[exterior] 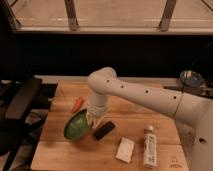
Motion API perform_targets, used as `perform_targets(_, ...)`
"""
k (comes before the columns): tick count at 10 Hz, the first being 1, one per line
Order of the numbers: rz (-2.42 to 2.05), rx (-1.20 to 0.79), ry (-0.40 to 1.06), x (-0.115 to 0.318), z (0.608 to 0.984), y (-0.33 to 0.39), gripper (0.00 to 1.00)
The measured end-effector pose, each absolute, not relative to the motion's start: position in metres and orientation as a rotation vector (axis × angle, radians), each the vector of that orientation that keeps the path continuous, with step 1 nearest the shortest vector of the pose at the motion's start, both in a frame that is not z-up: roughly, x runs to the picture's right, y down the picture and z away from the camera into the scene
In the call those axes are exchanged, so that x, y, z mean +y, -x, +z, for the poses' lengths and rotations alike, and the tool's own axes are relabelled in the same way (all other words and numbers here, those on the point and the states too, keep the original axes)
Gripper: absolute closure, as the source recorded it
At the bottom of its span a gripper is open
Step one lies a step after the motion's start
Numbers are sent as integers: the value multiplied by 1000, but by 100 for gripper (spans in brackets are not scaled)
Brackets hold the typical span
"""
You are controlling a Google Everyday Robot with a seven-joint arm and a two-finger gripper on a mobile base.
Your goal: Pick up the ceramic bowl
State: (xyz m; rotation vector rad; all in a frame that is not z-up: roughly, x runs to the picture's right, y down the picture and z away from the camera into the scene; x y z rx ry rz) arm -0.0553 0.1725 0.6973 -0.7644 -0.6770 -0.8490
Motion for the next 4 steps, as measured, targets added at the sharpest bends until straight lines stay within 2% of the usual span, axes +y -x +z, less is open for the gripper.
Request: perform_targets(4, -852, -677, 762, 169, 698, 55, 96)
